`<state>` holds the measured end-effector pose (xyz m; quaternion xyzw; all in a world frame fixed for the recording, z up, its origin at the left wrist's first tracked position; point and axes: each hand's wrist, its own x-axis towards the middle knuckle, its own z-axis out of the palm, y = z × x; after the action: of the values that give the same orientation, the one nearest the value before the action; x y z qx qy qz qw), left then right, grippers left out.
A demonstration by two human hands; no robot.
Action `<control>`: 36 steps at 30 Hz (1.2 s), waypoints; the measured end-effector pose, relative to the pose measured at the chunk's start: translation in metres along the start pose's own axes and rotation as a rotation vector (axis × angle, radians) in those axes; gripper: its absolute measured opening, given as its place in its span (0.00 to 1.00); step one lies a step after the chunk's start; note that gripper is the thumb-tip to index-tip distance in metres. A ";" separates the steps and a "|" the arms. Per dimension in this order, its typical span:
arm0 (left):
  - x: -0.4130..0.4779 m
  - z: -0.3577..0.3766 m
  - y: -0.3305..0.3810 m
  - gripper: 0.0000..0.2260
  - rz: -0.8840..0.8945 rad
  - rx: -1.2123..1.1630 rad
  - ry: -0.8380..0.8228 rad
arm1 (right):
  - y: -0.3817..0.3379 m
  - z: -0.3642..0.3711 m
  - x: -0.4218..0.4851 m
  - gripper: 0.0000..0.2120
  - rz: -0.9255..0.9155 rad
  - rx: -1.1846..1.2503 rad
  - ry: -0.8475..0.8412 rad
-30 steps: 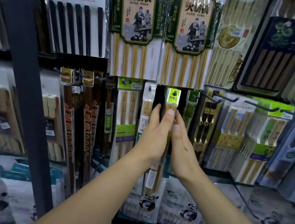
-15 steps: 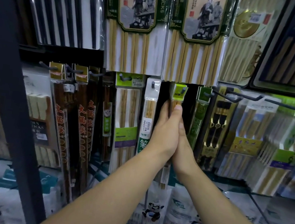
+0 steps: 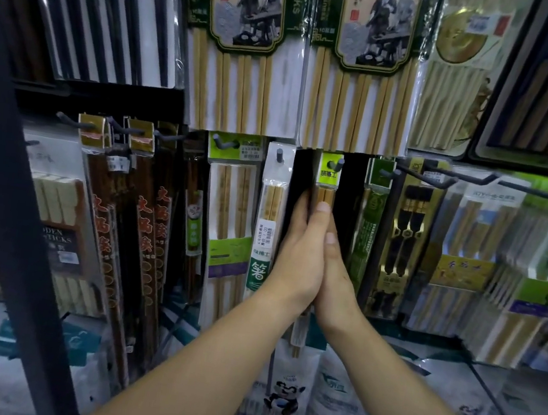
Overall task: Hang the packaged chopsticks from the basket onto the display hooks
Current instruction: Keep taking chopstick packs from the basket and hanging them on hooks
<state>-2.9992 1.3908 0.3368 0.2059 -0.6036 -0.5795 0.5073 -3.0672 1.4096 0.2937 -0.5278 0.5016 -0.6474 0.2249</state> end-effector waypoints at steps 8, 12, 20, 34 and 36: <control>-0.024 -0.007 0.000 0.30 -0.123 0.081 -0.029 | -0.010 0.003 -0.031 0.41 0.100 -0.026 -0.014; -0.064 -0.012 -0.001 0.32 -0.219 0.174 -0.057 | -0.020 0.002 -0.074 0.28 0.117 -0.052 -0.015; -0.158 -0.080 -0.033 0.10 -0.267 0.260 -0.008 | 0.005 -0.010 -0.176 0.10 0.354 -0.181 0.007; -0.334 -0.256 -0.210 0.22 -0.910 1.066 0.216 | 0.223 0.017 -0.375 0.05 0.915 -0.693 -0.650; -0.344 -0.263 -0.222 0.20 -0.958 0.961 0.167 | 0.247 0.021 -0.391 0.06 0.954 -0.697 -0.706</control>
<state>-2.7130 1.4958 -0.0422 0.6967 -0.5952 -0.3898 0.0919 -2.9737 1.6240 -0.1055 -0.4700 0.7548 -0.0679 0.4526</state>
